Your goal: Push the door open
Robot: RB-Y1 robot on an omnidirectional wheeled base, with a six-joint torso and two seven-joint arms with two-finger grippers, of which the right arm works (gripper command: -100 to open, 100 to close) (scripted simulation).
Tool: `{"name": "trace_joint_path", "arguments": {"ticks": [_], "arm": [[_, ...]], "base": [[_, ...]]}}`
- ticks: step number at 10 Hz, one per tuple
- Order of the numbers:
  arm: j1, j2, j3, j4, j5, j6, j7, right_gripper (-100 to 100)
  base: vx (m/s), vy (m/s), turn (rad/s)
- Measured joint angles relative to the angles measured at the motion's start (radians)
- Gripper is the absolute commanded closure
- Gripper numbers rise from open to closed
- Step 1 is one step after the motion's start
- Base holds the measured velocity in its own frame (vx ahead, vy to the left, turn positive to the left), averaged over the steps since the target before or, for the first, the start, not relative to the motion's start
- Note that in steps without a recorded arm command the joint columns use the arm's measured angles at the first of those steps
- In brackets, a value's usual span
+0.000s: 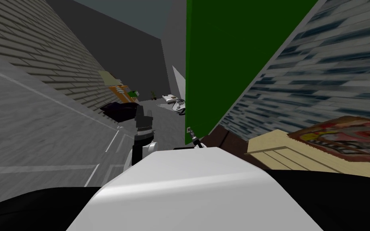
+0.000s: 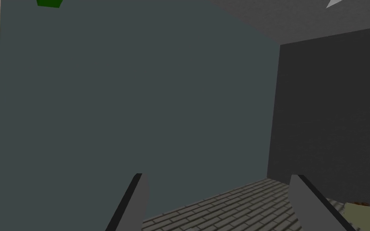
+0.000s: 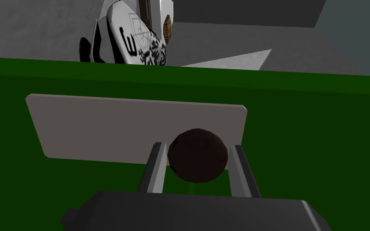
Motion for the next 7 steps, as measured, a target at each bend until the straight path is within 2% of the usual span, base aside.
{"name": "trace_joint_path", "arguments": {"ticks": [2, 3, 4, 5, 6, 7], "arm": [[-0.024, 0.011, -0.027, 0.040, -0.008, -0.017, 0.013, 100], [-0.028, 0.006, -0.040, 0.039, -0.013, -0.014, 0.015, 100], [-0.008, 0.000, -0.052, 0.003, -0.015, 0.001, 0.020, 100], [-0.017, 0.001, -0.066, 0.012, -0.020, 0.001, 0.026, 100], [-0.027, -0.006, -0.085, 0.022, -0.027, -0.003, 0.027, 100], [-0.044, -0.010, -0.107, 0.059, -0.034, -0.022, 0.027, 100]], "base": [[0.201, 0.120, -0.061], [0.199, 0.129, -0.049], [0.173, 0.133, -0.092], [0.161, 0.129, -0.080], [0.174, 0.122, -0.094], [0.117, 0.072, -0.028]]}}
